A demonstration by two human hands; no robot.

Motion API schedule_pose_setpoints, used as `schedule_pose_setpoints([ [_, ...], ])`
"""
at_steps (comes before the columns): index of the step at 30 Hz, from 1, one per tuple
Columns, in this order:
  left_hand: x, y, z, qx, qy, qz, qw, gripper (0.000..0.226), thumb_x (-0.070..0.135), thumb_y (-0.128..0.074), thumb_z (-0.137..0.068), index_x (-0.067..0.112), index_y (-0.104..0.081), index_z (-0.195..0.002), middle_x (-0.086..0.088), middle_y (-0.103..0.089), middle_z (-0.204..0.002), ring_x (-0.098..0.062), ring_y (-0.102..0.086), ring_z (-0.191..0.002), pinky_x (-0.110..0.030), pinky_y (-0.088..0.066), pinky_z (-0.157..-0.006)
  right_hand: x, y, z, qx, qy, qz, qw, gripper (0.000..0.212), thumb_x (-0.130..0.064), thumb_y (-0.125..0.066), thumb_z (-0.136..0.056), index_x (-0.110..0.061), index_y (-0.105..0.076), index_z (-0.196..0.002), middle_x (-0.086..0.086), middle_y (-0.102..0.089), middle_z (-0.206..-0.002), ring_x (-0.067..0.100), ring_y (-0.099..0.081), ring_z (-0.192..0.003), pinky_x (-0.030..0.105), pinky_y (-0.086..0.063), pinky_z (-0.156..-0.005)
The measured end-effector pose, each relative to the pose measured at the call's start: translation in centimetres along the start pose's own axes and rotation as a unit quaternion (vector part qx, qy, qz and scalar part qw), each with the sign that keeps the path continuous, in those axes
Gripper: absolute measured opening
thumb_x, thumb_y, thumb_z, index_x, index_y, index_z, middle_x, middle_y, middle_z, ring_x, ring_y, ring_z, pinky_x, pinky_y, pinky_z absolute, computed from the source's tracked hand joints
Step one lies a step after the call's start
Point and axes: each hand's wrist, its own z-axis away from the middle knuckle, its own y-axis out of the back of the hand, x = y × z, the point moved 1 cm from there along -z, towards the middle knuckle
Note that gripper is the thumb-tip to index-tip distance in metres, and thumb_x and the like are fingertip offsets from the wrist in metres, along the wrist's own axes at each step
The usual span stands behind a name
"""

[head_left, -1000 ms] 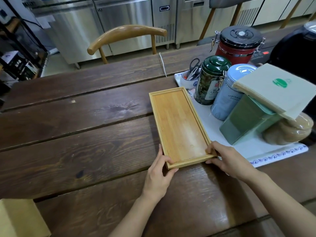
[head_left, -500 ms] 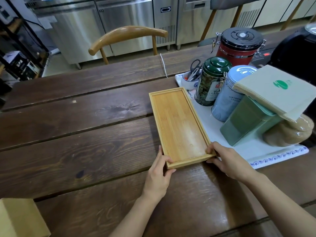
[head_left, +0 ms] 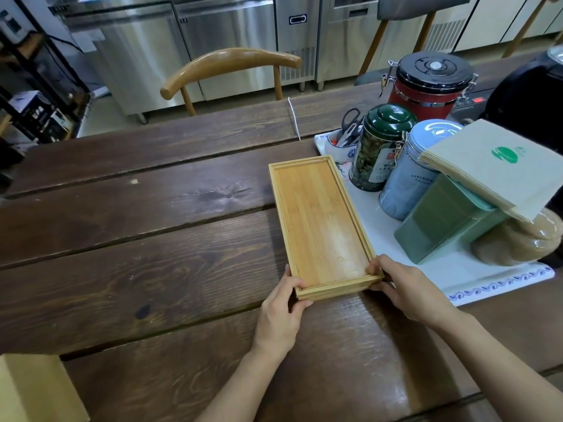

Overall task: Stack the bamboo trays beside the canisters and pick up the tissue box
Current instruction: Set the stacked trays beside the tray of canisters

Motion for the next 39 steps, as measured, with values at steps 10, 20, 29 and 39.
schedule_pose_setpoints([
  [10, 0.3, -0.2, 0.4, 0.007, -0.005, -0.018, 1.000, 0.020, 0.011, -0.068, -0.081, 0.008, -0.061, -0.099, -0.020, -0.061, -0.125, -0.028, -0.056, -0.119, -0.027, -0.046, -0.097, -0.1, 0.2, 0.1, 0.010, -0.015, 0.000, 1.000, 0.052, -0.006, -0.065, -0.080, -0.047, -0.035, -0.075, -0.009, -0.064, -0.076, -0.006, -0.055, -0.074, 0.005, -0.040, -0.064],
  [20, 0.6, 0.0, 0.5, -0.001, -0.017, -0.031, 0.999, 0.023, 0.012, -0.068, -0.081, 0.009, -0.062, -0.102, -0.015, -0.053, -0.136, -0.019, -0.044, -0.129, -0.021, -0.033, -0.103, -1.2, 0.8, 0.3, -0.011, -0.025, 0.017, 0.999, 0.045, -0.011, -0.065, -0.081, -0.045, -0.035, -0.079, -0.003, -0.064, -0.087, 0.021, -0.058, -0.076, 0.028, -0.045, -0.068],
  [29, 0.7, 3.5, 1.4, -0.064, -0.040, -0.150, 0.986, 0.056, 0.051, -0.047, -0.086, 0.041, -0.027, -0.137, 0.011, -0.043, -0.144, -0.012, -0.043, -0.129, -0.036, -0.038, -0.103, -5.1, 4.3, -0.3, -0.113, -0.078, 0.133, 0.981, 0.068, -0.048, -0.061, -0.079, -0.030, -0.030, -0.137, -0.001, -0.049, -0.137, 0.021, -0.050, -0.120, 0.040, -0.046, -0.093],
  [39, -0.9, 17.1, 6.5, 0.131, -0.034, -0.290, 0.947, 0.051, 0.049, -0.049, -0.085, 0.023, -0.049, -0.129, 0.000, -0.061, -0.127, -0.021, -0.053, -0.119, -0.034, -0.029, -0.108, -16.9, -0.7, -2.4, -0.027, 0.083, 0.171, 0.981, 0.071, -0.053, -0.055, -0.080, -0.023, -0.030, -0.139, 0.005, -0.046, -0.141, 0.024, -0.048, -0.121, 0.038, -0.042, -0.097],
])
